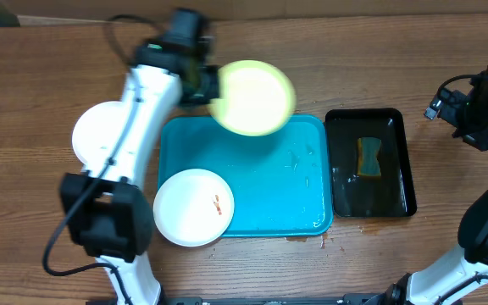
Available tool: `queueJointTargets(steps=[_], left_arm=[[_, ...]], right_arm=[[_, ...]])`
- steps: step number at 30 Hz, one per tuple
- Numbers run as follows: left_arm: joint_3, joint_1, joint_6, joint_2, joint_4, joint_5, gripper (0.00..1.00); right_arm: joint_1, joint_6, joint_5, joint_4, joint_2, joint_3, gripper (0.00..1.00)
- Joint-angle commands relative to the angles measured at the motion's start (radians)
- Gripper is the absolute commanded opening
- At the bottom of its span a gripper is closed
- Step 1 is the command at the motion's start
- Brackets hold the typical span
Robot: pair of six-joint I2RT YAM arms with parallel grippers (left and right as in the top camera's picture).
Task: Clean dirty plates on tray and stack at the side
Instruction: 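Lower the yellow-green plate onto the white plate at left, release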
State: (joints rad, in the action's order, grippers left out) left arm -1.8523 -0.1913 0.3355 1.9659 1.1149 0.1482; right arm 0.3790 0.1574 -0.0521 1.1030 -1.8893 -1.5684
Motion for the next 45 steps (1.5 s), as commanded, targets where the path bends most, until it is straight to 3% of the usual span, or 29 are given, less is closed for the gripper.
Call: queueJointTargets(steps=[1, 9, 16, 21, 28, 33, 34, 35, 37, 38, 39, 45], left_arm=[[-0.023, 0.177, 0.008, 0.003, 0.057, 0.081, 0.04], [-0.018, 0.577, 0.013, 0.003, 0.138, 0.001, 0.04], [0.029, 0.8, 0.013, 0.003, 0.134, -0.002, 0.04], [0.111, 0.853, 0.04, 0.003, 0.077, 0.009, 0.05], [0.251, 0.819, 0.039, 0.003, -0.058, 0.052, 0.05], [0.307, 0.791, 0.035, 0.003, -0.137, 0.052, 0.14], [0.31, 0.786, 0.035, 0.003, -0.144, 0.052, 0.18], [0.311, 0.783, 0.034, 0.003, -0.147, 0.052, 0.32], [0.311, 0.778, 0.019, 0.003, -0.145, 0.072, 0.81], [0.311, 0.777, -0.006, 0.003, -0.139, 0.109, 0.96], [0.311, 0.775, -0.03, 0.003, -0.13, 0.148, 1.0], [0.311, 0.745, -0.082, 0.003, 0.085, 0.352, 1.0]], right_arm=[[0.002, 0.006, -0.001, -0.002, 0.016, -0.006, 1.0], [0.002, 0.006, -0.001, -0.002, 0.016, -0.006, 1.0], [0.002, 0.006, -0.001, -0.002, 0.016, -0.006, 1.0], [0.002, 0.006, -0.001, -0.002, 0.016, -0.006, 1.0], [0.002, 0.006, -0.001, -0.002, 0.016, -0.006, 1.0], [0.002, 0.006, -0.001, -0.002, 0.016, -0.006, 1.0], [0.002, 0.006, -0.001, -0.002, 0.016, -0.006, 1.0], [0.002, 0.006, -0.001, -0.002, 0.016, -0.006, 1.0], [0.002, 0.006, -0.001, -0.002, 0.016, -0.006, 1.0], [0.002, 0.006, -0.001, -0.002, 0.016, -0.006, 1.0], [0.002, 0.006, -0.001, -0.002, 0.016, -0.006, 1.0], [0.002, 0.006, -0.001, -0.002, 0.016, -0.006, 1.0]])
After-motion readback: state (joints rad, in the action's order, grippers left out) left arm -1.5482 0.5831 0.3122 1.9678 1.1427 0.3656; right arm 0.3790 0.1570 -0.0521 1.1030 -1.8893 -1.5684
